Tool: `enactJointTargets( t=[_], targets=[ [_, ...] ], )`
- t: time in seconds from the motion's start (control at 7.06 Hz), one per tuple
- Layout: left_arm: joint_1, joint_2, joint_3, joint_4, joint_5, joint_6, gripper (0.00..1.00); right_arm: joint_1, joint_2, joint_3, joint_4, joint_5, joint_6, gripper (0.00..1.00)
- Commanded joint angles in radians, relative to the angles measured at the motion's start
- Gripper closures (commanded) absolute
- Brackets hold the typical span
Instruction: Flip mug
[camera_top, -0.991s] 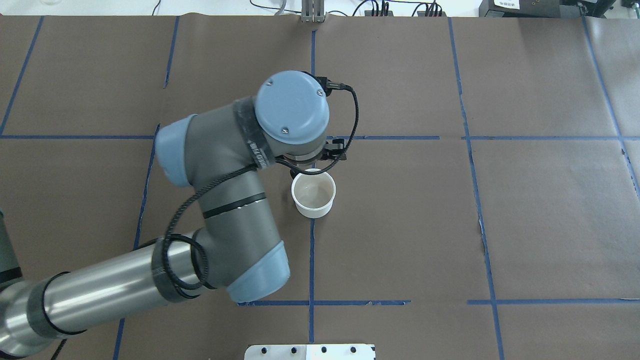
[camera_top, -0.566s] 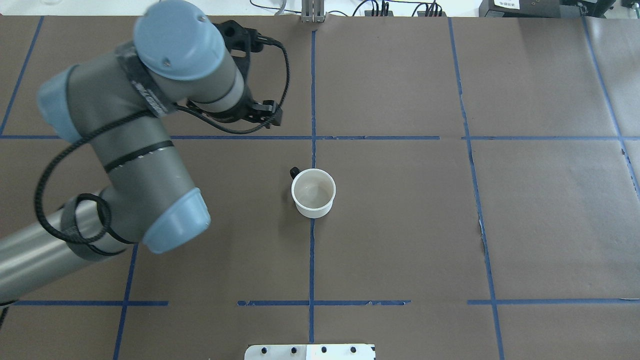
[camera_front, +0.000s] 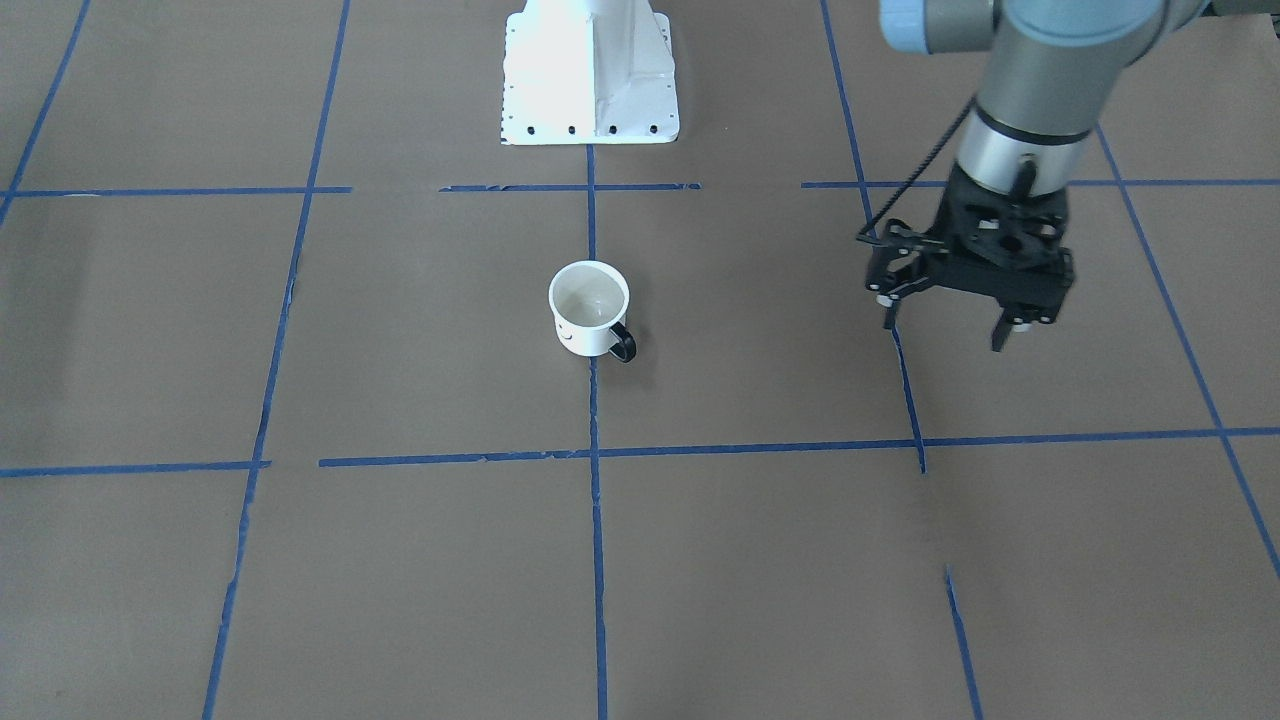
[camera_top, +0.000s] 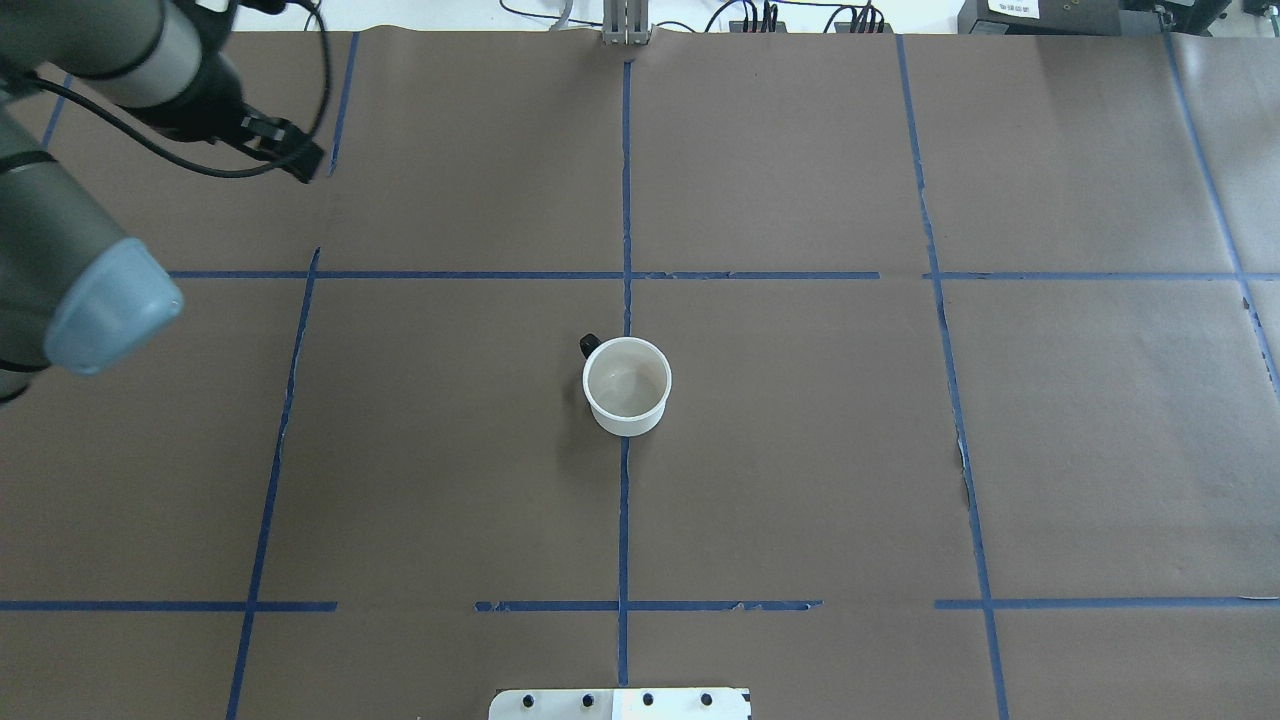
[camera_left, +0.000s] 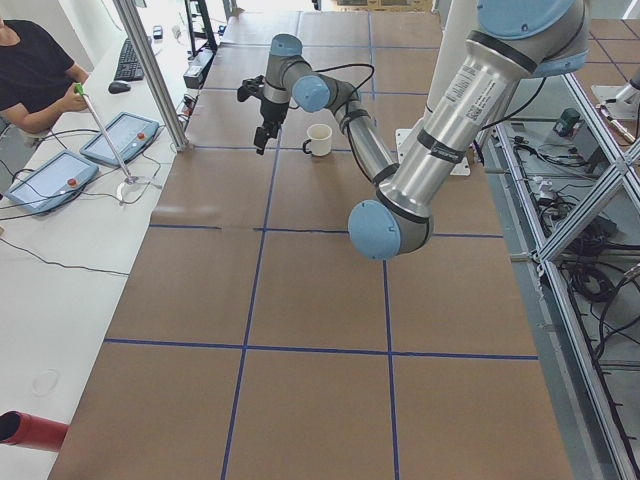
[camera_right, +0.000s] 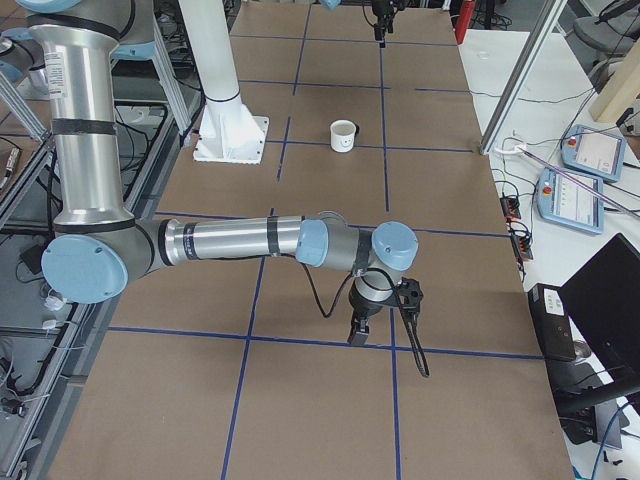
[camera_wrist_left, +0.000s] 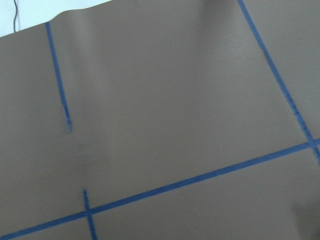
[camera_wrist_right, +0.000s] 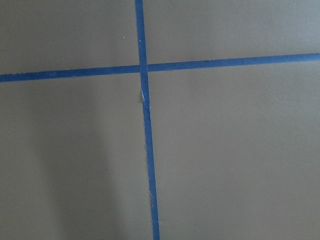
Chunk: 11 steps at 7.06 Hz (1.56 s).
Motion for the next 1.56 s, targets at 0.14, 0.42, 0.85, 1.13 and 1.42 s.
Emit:
enactJointTargets(
  t=[0.14,0.42,0.85,1.13,1.42],
  targets=[
    [-0.256,0.281,0.065,-0.235,-0.147,0.325,0.00,0.000,0.000,0.000,0.000,0.000,0.000,0.00],
    [-0.326,0.325,0.244,-0.339,-0.210,0.432,0.00,0.000,0.000,0.000,0.000,0.000,0.000,0.00],
    [-0.388,0.345,0.347,-0.339,-0.223,0.465,0.00,0.000,0.000,0.000,0.000,0.000,0.000,0.00],
    [-0.482,0.346,0.401,-0.331,-0.296,0.456,0.00,0.000,0.000,0.000,0.000,0.000,0.000,0.00],
    [-0.525,0.380,0.451,-0.322,-0.356,0.454,0.00,0.000,-0.001,0.000,0.000,0.000,0.000,0.00]
  ],
)
